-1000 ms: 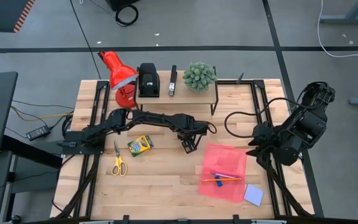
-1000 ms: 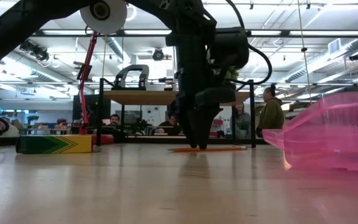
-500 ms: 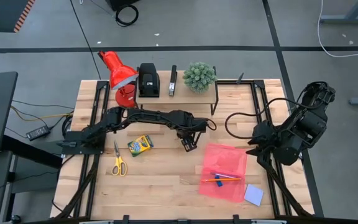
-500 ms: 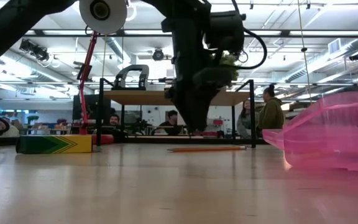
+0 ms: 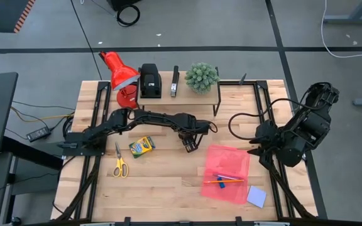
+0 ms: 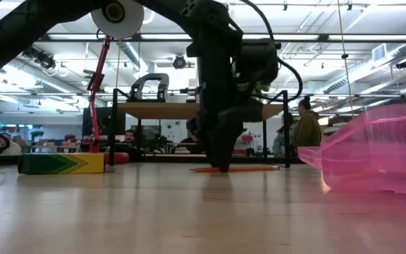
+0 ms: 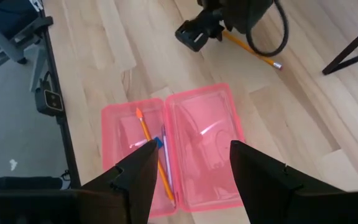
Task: Pack school essentials
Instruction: Put the orange pencil into the pink supply box
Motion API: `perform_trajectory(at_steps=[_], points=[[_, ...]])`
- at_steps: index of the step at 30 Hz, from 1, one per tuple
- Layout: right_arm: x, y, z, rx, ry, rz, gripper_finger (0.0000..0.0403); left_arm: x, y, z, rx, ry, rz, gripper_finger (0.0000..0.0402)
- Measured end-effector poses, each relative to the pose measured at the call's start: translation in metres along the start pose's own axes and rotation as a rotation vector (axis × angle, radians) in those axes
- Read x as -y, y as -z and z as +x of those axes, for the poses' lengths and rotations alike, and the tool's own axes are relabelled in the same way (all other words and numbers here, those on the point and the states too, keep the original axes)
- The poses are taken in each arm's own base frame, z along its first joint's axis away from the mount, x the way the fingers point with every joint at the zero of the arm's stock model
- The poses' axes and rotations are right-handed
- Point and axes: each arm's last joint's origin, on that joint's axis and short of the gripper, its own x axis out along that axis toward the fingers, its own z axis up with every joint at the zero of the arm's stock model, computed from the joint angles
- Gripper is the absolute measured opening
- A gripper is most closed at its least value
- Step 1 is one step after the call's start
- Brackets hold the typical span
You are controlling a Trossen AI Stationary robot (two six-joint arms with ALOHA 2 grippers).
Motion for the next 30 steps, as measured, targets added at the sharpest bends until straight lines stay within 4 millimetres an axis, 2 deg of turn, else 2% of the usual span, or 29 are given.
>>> perform_trajectory(at_steps=[9,15,19,23,30], points=[[0.0,0.0,0.0,-0.001,-0.001,-0.005,0.0206,0.012,0.01,0.008,-0.029,0.015,-0.011,0.0102],[0.0,0.0,0.0,-0.003,-0.002,-0.015,0.0206,0.031,0.018,0.007,-0.019,0.004,0.039,0.0016],[0.0,0.0,0.0,-0.003,-0.002,-0.034,0.0206,0.048,0.027,0.006,-0.026,0.017,0.087,0.0016],[0.0,0.0,0.0,-0.004,-0.002,-0.037,0.0206,0.059,0.032,-0.006,-0.03,0.086,0.077,0.0007],[0.0,0.0,0.0,-0.005,0.002,-0.047,0.0206,0.055,0.03,-0.035,0.032,0.109,0.045,0.0001]])
